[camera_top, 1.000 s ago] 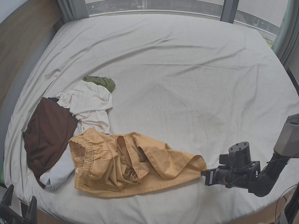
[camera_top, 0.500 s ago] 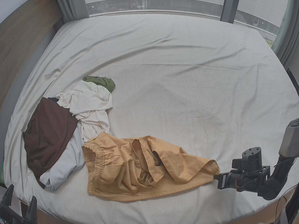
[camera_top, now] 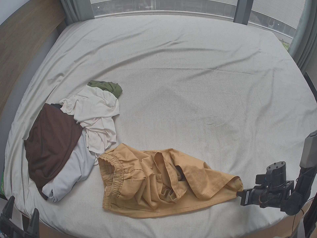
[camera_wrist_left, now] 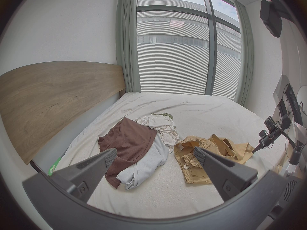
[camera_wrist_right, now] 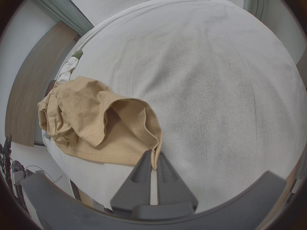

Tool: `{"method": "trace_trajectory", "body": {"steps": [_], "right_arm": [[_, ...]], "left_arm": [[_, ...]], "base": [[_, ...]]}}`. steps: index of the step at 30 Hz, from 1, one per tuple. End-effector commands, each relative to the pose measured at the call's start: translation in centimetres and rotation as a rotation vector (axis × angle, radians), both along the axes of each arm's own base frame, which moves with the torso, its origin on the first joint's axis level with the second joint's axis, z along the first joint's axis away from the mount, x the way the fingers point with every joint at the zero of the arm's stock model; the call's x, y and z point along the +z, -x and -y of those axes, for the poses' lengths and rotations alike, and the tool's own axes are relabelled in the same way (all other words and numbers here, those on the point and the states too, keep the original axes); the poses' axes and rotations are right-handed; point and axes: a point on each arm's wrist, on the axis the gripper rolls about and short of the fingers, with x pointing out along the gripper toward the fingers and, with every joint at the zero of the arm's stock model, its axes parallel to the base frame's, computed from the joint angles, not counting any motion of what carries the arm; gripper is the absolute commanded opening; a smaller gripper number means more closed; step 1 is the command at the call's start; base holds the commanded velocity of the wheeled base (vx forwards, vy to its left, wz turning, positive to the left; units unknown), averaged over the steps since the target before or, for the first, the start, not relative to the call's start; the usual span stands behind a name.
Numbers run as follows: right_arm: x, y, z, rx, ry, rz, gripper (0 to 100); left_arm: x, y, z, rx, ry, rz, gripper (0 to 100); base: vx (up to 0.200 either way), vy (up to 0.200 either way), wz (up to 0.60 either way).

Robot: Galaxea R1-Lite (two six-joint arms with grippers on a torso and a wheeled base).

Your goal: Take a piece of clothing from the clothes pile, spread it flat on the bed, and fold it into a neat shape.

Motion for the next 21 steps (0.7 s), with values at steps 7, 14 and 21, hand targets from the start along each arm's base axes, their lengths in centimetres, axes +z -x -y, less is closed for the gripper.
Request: {"method": "trace_trajectory", "body": {"steps": [7,14,21], "right_arm": [[-0.18,0.41,0.28,0.000,0.011,-0.018,0],[-0.22,0.55,0.45,0.002,0.008,-0.025,0],[0.65,0.20,0.25,0.006,-0.020,0.066,100]], "left_arm": [[-0.52,-0.01,0.00,0.001,0.001,0.000,100],[-0.53,-0.01,0.00,0.001,0.001,-0.002,100],[-0.52,-0.01,0.00,0.001,0.001,0.000,100]], "base": [[0.000,0.000,0.00],[0.000,0.000,0.00],[0.000,0.000,0.00]]}}
